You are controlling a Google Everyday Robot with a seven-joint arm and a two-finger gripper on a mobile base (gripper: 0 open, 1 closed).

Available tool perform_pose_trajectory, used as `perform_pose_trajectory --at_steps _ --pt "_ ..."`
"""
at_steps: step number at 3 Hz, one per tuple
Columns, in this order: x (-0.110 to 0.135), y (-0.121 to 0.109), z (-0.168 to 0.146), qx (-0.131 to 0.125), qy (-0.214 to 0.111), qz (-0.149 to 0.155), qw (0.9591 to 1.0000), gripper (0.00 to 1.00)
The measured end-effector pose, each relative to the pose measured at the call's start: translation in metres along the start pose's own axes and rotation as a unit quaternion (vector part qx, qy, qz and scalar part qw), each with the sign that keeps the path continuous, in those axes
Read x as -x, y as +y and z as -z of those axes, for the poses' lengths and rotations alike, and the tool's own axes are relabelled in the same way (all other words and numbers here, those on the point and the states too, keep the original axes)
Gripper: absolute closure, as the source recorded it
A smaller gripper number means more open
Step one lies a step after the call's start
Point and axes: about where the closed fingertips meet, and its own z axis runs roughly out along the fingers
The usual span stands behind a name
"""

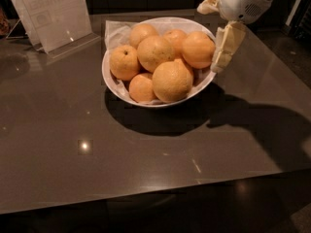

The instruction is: Pick orange from white bowl

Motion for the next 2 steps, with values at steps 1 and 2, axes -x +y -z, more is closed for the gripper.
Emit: perform_pose_trajectory --at_steps 1,2 --pt "-0.001 -0.007 -0.018 0.005 -0.027 -0.022 0.9994 0.0" --pt "-0.003 -0.01 -0.033 0.015 -0.044 -0.038 0.9982 0.0"
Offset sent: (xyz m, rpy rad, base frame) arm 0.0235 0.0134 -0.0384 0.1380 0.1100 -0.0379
